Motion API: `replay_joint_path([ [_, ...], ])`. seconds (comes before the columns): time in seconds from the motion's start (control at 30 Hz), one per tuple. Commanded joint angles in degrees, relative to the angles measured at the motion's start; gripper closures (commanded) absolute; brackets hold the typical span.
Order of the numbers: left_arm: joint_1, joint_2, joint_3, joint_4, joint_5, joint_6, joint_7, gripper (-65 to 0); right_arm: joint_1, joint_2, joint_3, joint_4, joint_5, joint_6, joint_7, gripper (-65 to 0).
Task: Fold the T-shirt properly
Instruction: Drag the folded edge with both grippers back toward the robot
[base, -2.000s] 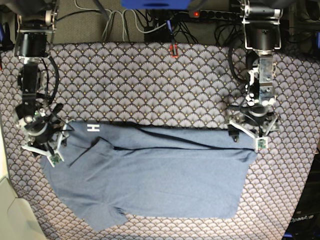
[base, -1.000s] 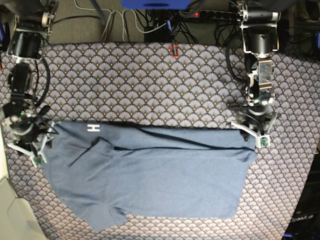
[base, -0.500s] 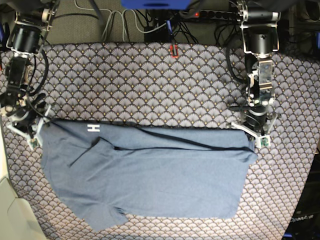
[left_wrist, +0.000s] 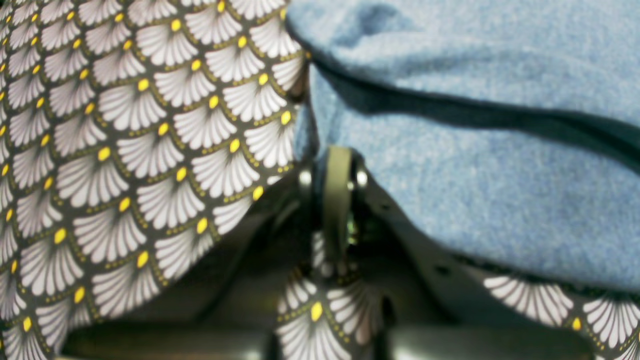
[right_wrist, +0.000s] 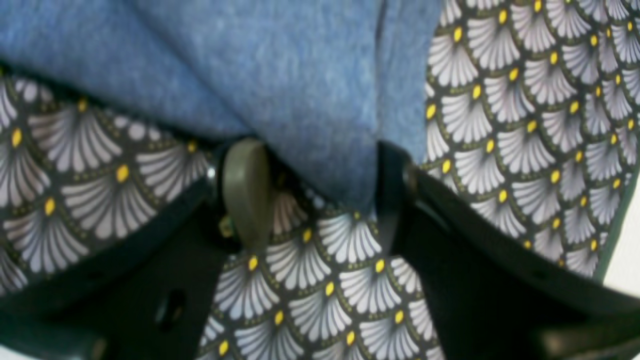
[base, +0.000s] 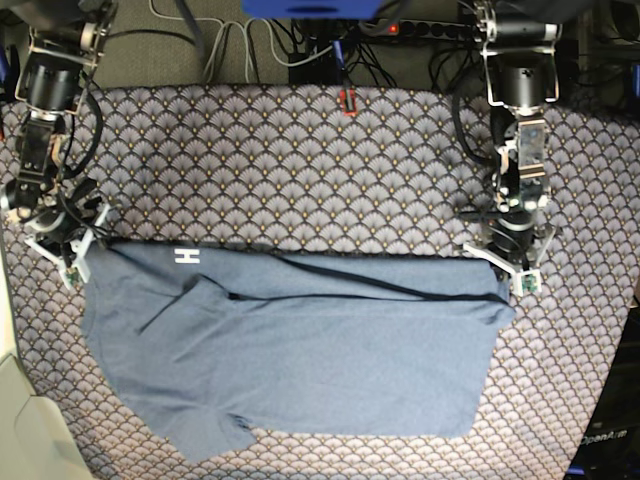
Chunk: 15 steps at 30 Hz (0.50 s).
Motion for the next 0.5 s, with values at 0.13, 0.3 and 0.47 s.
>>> replay_joint_path([
  [0.13,-1.0,-0.9,-0.2,1.1,0.5,0.5,-0.9,-0.5,0.9,1.6,0.3,0.1,0.3,0.2,0.5,-29.0],
  [0.3,-1.0,-1.0,-0.3,1.2,0.6,0.5,-0.8,-0.5,0.9,2.8,0.3,0.1,0.3,0.2,0.5,-1.0],
  [0.47,-0.8,-1.1,-0.2,1.3,0.6,0.5,-0.7,-0.5,0.9,3.7,0.3,0.6,0.3,0.2,0.5,0.0],
])
